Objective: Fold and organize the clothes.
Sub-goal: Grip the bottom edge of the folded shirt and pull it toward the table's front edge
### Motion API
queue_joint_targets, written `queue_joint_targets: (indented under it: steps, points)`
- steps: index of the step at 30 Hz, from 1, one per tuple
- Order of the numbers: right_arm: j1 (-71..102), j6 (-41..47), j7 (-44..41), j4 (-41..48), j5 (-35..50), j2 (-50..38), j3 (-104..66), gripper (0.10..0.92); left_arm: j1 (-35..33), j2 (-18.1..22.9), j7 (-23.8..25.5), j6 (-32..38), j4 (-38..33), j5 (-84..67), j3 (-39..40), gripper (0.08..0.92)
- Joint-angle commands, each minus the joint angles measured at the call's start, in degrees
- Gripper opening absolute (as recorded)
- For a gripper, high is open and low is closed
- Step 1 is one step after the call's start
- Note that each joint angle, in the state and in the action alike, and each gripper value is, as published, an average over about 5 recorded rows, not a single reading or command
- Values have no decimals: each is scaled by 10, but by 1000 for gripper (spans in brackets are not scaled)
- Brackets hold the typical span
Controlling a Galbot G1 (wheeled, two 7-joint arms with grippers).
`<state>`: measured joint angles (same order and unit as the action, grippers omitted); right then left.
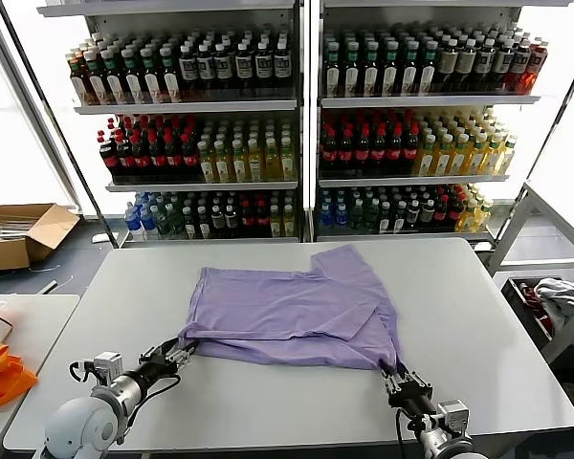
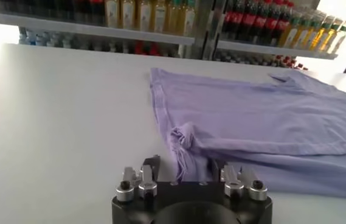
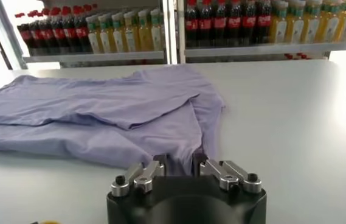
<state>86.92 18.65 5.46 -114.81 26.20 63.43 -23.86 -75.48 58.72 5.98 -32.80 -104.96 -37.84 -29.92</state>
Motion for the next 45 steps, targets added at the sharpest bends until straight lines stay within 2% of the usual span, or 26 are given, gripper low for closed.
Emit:
queue_joint_targets:
  steps: [1,4,8,12,19,25,34,41,45]
  points:
    - [2,2,-5,2,6,-2,0,135,-17,4,4,-1,-13,-1,5,406]
    - [5,2,-10,-1,11,-6,-8,105,-26,5,0,-1,-17,-1,1,319]
    - [9,1,-18,0,18,-14,-18,105,-45,-1,-2,-1,-30,-2,-9,198]
    - [20,1,-24,-7,20,-21,-27,105,-78,-5,-2,-2,-61,-3,-25,118]
    - [73,-2,-31,-48,20,-28,-59,105,-169,-8,-2,-1,-148,7,-58,102]
    - [152,-7,-45,-97,-3,7,-93,105,-233,3,4,0,-197,18,-95,102]
    - [252,-24,-69,-142,-58,39,-119,105,-299,-14,5,-1,-232,30,-138,102]
    - [263,-29,-82,-151,-56,40,-122,105,-345,-17,11,-2,-248,53,-160,102]
    - [256,-29,-90,-156,-49,51,-122,117,-348,-14,21,-2,-258,107,-162,118]
